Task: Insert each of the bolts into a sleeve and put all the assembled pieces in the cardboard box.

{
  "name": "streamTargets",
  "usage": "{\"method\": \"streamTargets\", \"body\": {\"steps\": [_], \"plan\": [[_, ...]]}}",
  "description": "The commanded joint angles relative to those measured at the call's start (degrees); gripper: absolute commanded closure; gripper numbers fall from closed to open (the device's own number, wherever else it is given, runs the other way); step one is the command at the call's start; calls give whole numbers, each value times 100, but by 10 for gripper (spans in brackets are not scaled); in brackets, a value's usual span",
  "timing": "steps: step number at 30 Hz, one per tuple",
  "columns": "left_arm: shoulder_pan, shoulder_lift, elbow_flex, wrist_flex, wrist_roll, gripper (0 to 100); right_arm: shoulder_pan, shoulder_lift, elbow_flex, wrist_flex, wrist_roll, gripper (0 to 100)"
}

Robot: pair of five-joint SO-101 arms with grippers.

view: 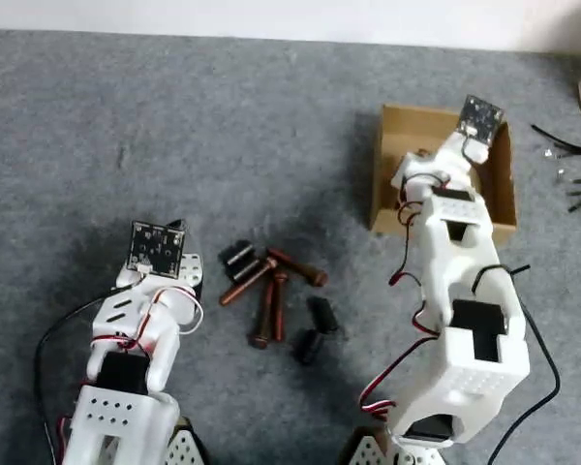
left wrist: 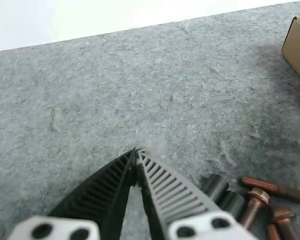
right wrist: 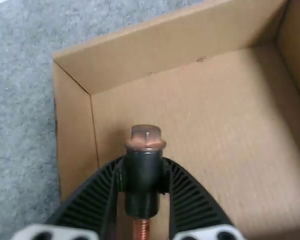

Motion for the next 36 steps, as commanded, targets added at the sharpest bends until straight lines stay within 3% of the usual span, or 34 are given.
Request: {"method": "streamTargets", "body": {"steps": [1,6,11,15,18,22,29,36], "plan": [[57,4,-22,-123,-44,989,40,-101,-347,-233,44,940],[57,4,-22,-123,-44,989,-84,-101,-347,-233,738,788],[57,4,-22,-123,-44,989,-75,-242,-338,-189,633,789],[48,4,-22,-123,-44,989,-180,-1068,-330,892,-26,789],[48,4,-22,-123,-44,989,-558,-1877,-198,1719,-132,789],[48,4,-22,-123,-44,989,-1341,-2967,637,1912,-70,789],[-57,-4,-48,-123,-44,989,-2870,-4620,2396,2176,1160,789],[-31,-4,-31,-141,-44,989,-3020,-5543,3749,2651,2004,789]]}}
